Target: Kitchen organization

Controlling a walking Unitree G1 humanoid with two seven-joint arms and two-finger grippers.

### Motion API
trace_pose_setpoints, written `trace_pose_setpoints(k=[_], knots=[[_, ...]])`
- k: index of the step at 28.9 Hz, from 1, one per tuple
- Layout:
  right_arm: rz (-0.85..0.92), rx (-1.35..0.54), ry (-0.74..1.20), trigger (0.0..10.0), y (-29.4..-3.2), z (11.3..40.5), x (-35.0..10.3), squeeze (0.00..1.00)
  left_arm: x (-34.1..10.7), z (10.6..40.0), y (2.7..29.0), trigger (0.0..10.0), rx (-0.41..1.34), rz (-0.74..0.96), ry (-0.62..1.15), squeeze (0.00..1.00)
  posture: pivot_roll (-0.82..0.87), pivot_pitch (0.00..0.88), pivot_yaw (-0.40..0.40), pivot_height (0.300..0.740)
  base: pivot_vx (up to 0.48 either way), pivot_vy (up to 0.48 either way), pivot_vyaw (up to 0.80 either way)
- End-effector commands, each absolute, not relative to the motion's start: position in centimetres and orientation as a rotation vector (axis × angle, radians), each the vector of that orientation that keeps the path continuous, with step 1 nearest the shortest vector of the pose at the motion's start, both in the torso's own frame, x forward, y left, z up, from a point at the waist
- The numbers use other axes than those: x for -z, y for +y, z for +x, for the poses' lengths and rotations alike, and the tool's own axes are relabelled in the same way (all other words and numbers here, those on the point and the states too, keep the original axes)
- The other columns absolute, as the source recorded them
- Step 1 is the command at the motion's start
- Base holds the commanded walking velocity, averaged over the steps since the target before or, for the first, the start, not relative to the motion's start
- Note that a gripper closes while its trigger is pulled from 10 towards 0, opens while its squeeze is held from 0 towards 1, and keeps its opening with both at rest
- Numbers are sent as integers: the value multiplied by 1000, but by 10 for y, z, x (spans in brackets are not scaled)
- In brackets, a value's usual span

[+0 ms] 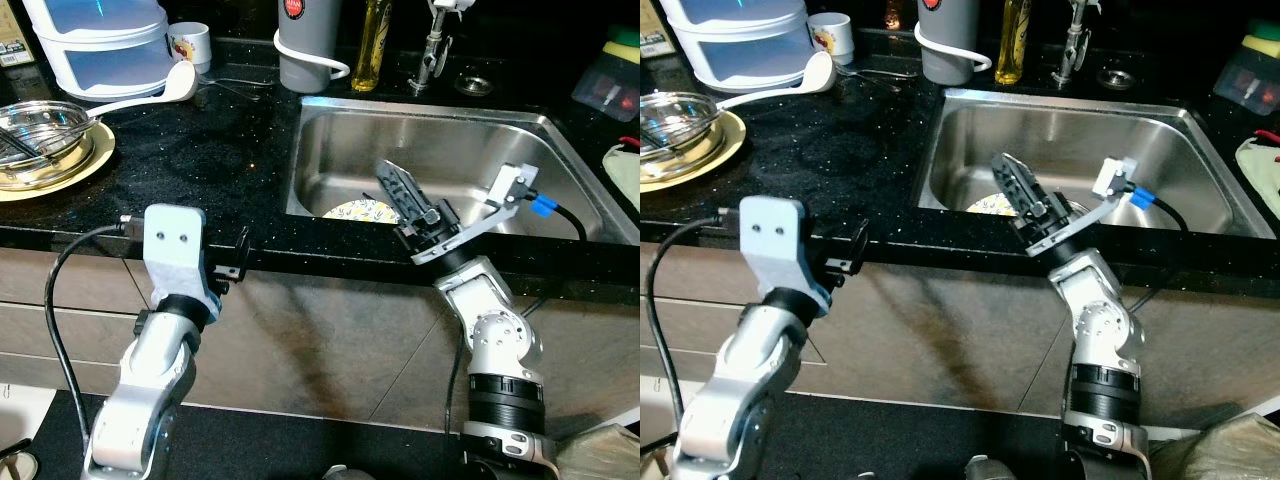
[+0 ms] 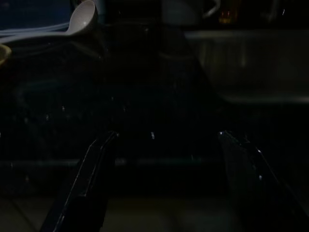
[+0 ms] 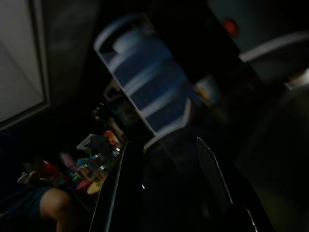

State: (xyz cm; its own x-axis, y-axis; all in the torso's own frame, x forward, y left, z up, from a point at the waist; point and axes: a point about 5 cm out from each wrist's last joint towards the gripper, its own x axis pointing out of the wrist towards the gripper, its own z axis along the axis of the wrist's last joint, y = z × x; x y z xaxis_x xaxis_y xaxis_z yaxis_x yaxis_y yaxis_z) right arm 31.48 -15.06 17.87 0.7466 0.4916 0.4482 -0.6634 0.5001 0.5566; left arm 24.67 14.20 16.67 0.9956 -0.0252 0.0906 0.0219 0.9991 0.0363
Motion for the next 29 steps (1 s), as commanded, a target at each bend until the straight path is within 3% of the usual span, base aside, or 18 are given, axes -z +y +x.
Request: trace_pose_setpoints(k=[1,7,13,29], knots=[[776,-683,-214,10000,-153,314,-169,0,-162,246,139,10000,19,54,-86,0,53,36,-49,732,0,0,0],[862,-659,-188,10000,-147,307,-153,0,-146,244,129,10000,35,89,-84,0,67,57,-43,732,0,0,0],[915,-670,-213,10000,-146,307,-154,0,-141,248,136,10000,-1,66,-98,0,60,57,-33,732,0,0,0],[941,-791,-260,10000,-140,300,-166,0,-142,250,132,10000,4,110,-144,0,62,64,-39,732,0,34,0]])
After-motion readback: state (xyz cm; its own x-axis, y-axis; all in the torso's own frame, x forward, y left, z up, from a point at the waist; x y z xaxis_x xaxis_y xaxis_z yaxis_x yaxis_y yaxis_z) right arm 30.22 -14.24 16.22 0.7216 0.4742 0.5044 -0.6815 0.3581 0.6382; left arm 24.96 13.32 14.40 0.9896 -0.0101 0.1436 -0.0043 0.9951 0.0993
